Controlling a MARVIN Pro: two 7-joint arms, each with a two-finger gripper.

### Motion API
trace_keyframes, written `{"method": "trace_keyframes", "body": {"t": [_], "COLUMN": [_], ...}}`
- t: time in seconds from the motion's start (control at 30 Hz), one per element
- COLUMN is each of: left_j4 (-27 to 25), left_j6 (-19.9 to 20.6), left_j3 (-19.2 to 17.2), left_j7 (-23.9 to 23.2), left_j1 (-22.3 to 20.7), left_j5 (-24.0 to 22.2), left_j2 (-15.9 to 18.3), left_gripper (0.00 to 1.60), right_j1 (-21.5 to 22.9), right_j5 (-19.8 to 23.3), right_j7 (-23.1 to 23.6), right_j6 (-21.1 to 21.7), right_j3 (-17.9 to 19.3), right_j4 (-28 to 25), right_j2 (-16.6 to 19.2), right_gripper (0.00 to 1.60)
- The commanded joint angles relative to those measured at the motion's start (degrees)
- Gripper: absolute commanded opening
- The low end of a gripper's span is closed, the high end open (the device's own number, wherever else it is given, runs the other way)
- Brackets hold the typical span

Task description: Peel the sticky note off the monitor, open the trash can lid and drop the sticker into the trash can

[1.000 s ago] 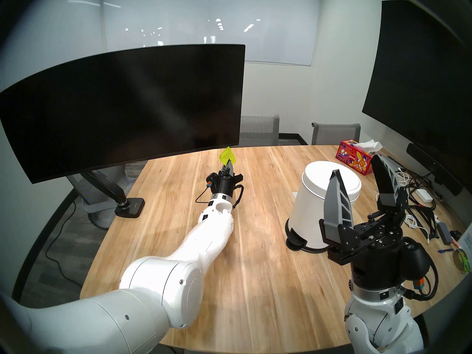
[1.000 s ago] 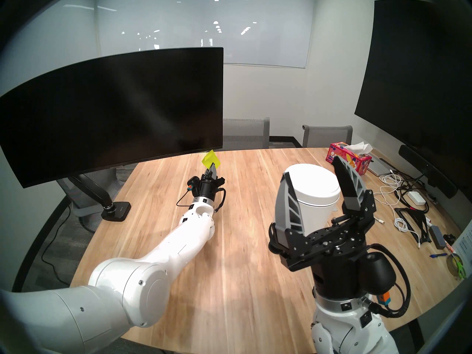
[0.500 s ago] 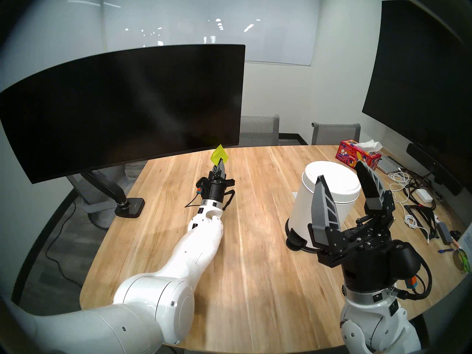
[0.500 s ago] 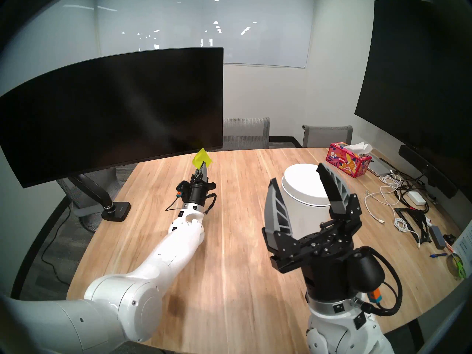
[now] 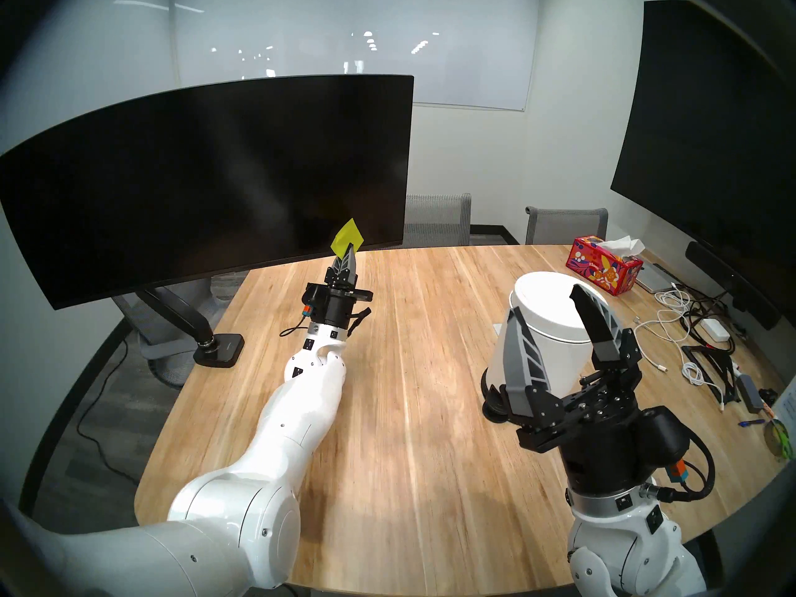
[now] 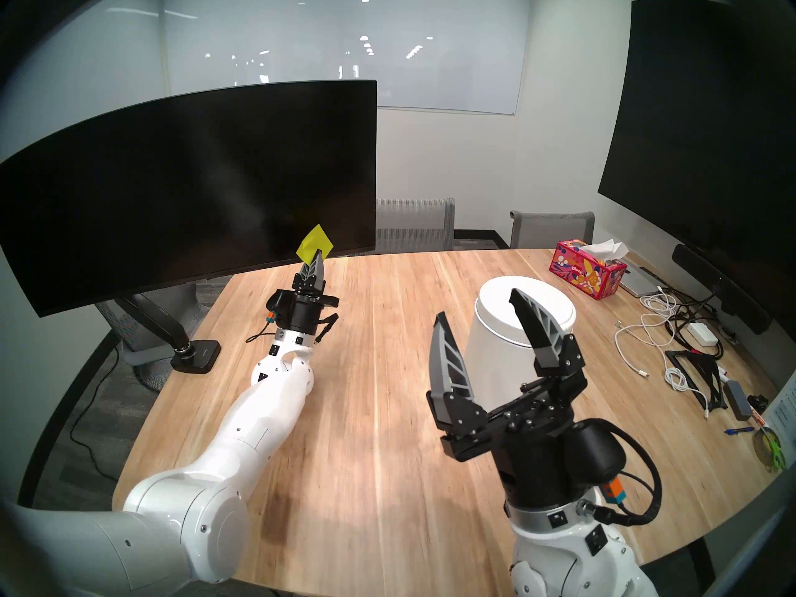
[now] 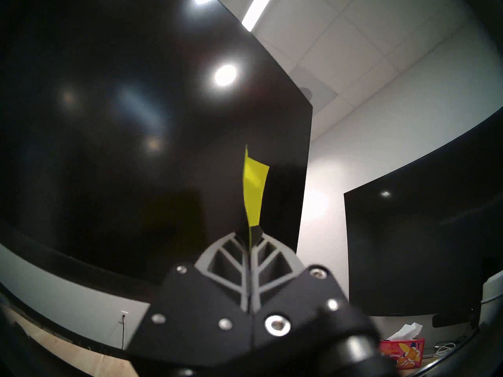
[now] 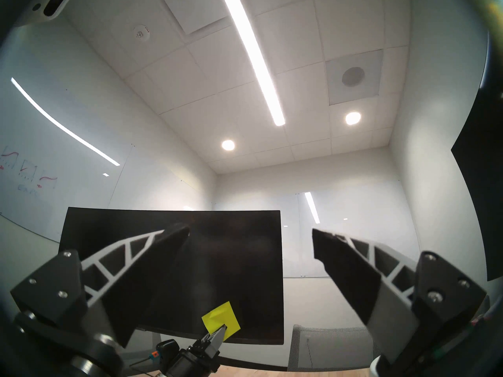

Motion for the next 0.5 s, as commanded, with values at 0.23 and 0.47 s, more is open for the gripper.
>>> {"method": "trace_keyframes", "body": {"t": [0.23,0.47], "left_j4": [-10.95,-15.41], "left_j6": [-1.32,-1.14], "left_j3": [-0.79,-1.82], "left_j7": [-3.79,-5.25], "left_j1": [4.89,8.32], "left_j5": [0.88,0.97], "left_j2": [5.03,7.01], "left_gripper": [0.0,0.0], "right_j1": [-0.49,-0.54], "right_j5": [-0.17,-0.26], "right_j7": [-1.02,-1.38], "right_j6": [3.21,4.73], "right_j3": [-0.23,-0.53], "right_j4": [1.52,1.73], "right_j2": [-0.05,0.12], "right_gripper": [0.79,0.0]}}
